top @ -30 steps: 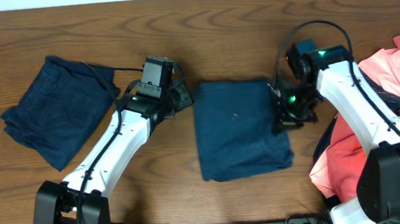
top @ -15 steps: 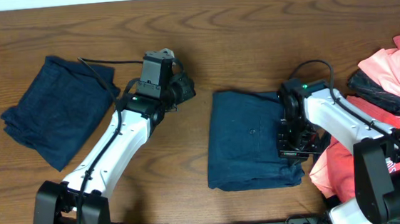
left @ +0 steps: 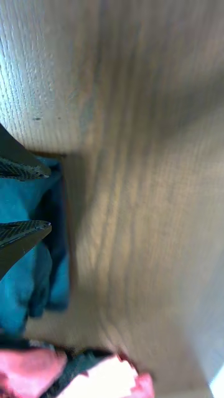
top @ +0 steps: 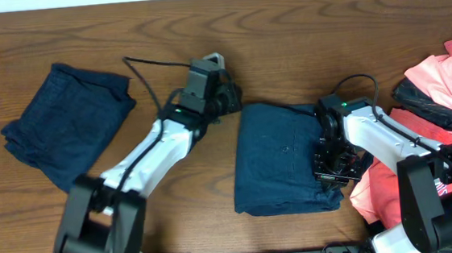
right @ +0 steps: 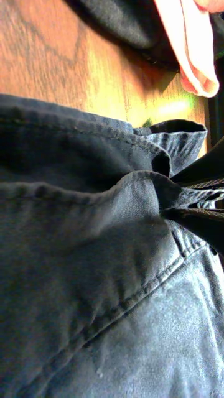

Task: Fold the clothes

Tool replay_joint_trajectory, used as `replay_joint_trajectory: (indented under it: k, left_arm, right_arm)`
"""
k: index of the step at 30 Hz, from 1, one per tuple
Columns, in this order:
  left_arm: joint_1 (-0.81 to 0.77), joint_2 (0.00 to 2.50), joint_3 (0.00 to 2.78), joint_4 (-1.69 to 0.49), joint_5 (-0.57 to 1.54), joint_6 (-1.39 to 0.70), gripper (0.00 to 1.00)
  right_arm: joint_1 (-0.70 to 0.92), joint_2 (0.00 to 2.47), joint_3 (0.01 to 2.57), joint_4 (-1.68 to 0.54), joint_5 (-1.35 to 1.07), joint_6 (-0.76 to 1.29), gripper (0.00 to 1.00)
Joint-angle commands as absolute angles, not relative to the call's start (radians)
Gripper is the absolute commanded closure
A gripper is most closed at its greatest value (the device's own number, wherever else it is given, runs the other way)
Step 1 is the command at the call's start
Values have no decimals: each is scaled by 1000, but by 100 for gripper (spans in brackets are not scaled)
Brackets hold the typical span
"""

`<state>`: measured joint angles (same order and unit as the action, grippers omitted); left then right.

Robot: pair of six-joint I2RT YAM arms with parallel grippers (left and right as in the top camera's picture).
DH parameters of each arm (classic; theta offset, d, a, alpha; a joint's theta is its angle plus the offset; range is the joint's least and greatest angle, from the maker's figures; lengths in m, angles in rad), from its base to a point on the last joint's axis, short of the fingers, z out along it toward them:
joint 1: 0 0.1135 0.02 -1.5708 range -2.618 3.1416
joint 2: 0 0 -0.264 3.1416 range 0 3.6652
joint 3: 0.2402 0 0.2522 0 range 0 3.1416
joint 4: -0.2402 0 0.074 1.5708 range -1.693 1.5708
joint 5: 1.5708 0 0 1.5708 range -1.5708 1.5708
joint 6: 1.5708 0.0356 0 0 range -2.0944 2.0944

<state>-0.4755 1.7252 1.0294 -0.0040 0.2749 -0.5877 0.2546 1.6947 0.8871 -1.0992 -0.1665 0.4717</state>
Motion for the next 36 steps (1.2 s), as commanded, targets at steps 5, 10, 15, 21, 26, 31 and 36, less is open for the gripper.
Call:
replay_joint_trajectory:
  k: [5,10,15,21,26,31,36]
  left_arm:
    - [-530,1846,1047,17,280,-569,76]
    - [-538,1885,1047,-46,275,-569,76]
    - [-534,1894,1047,-189,199,-569,91]
    - [-505,1894,1047,-433,87,-581,94]
    - [-489,1893,1047,-549,136,-581,94]
    - [-472,1850,1050,-560,239,-581,94]
    - [-435,1716,1063,-541,239,-580,56]
  right_arm:
    - [262,1696,879,-1087,-191,493,88]
    - [261,1696,879,-1056,-191,493,87]
    - [260,1696,879,-998,-160,493,87]
    - [216,1696,879,-904,-93,493,85]
    - [143,1696,879,-836,-84,493,87]
    - [84,1696,879,-841,-4,493,84]
    - [43,1696,880,-838,-1,453,74]
